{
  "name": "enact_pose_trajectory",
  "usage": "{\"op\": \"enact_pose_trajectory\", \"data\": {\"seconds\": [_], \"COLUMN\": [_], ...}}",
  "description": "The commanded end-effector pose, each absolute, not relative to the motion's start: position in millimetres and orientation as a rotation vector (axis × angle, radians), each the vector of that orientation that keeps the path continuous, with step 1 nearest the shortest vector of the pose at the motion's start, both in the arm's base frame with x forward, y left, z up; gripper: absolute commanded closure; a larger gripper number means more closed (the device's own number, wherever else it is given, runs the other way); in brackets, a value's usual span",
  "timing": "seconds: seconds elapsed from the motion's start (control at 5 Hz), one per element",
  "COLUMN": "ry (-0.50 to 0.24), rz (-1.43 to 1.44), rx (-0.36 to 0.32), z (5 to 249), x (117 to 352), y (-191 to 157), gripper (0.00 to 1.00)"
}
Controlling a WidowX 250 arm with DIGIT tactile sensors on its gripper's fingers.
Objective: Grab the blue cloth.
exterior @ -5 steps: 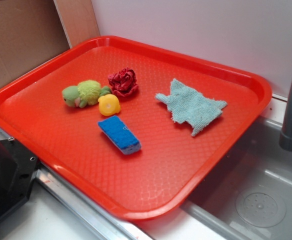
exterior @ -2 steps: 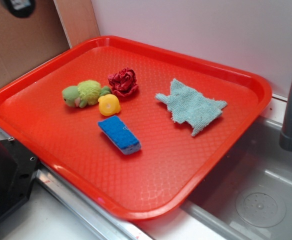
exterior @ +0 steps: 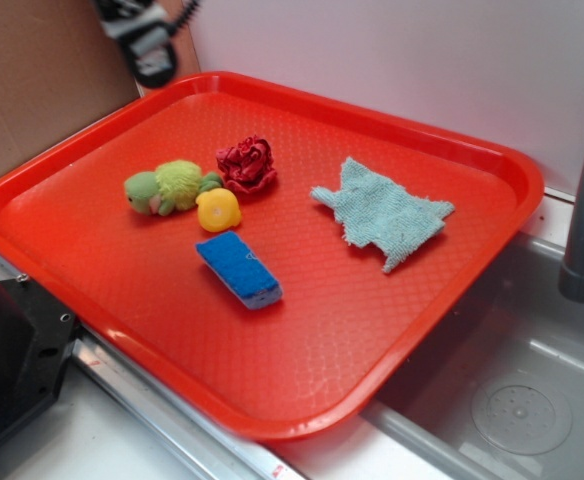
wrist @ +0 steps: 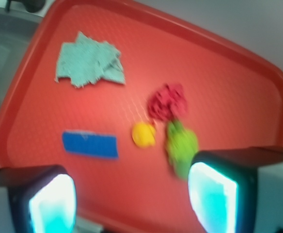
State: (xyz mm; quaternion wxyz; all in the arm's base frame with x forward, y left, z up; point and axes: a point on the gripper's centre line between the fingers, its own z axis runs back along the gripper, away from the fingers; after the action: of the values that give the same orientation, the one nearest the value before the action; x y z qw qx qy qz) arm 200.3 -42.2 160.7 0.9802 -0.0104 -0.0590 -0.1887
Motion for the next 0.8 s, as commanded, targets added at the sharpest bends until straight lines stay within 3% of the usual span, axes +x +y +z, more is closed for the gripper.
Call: {"op": "enact_pose_trajectory", "data": {"seconds": [0.0,0.4,0.6], "ry": [-0.141,-0.047,-0.004], "rz": [-0.378,-0.411,-0.453], "rx": [0.047,0.054,0.055], "z": [120.4,67.1,42.7], "x": [258.2,293.5,293.6], "y": [-67.2,-94.0,-101.5], "gripper": [0.00,0.00,0.00]}}
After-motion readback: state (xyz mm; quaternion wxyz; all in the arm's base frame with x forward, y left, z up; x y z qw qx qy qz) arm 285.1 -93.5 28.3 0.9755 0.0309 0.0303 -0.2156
